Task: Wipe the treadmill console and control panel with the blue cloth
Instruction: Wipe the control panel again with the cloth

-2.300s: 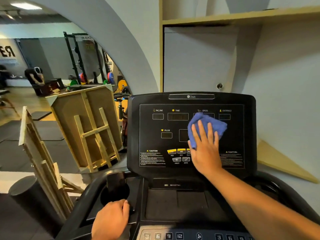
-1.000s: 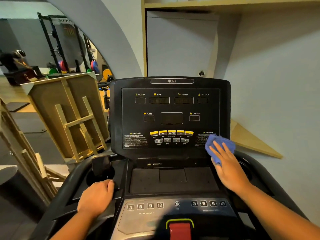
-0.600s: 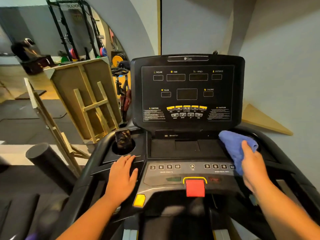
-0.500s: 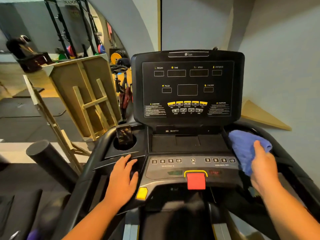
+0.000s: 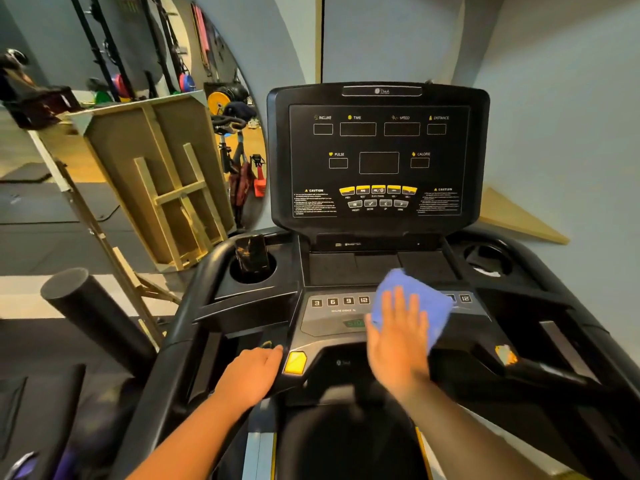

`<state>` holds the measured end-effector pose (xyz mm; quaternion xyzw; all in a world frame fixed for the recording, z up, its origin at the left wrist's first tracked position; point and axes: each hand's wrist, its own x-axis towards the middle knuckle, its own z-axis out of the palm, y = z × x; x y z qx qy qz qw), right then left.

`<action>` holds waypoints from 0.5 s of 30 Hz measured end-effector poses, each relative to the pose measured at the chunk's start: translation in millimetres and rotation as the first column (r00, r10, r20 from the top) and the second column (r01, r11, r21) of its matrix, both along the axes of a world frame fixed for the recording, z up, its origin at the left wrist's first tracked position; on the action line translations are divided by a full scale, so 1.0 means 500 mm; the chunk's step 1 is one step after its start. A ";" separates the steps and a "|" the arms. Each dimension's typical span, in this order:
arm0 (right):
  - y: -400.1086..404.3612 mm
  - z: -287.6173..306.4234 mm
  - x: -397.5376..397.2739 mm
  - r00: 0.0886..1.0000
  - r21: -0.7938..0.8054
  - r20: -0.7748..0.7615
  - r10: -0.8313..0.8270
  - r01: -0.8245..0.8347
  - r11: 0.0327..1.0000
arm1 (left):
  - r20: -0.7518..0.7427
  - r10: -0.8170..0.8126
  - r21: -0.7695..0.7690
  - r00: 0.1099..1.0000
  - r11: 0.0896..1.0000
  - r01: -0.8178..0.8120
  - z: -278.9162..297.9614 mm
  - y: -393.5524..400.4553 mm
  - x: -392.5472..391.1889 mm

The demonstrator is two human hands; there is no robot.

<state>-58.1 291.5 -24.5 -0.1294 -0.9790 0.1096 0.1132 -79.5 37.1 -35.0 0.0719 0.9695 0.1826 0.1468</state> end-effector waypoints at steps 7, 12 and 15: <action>-0.021 -0.020 0.024 0.771 0.090 0.117 0.627 -0.637 0.766 | -0.009 -0.058 -0.084 0.998 0.995 0.057 -0.001 0.001 -0.006; 0.127 -0.024 0.073 0.983 -0.081 0.000 0.186 -0.185 0.979 | 0.022 -0.025 -0.052 0.999 0.998 0.026 -0.007 -0.001 -0.005; 0.051 -0.002 0.026 0.988 -0.175 0.009 -0.152 0.151 0.973 | 0.045 -0.007 -0.039 0.999 0.999 0.009 -0.002 -0.005 -0.007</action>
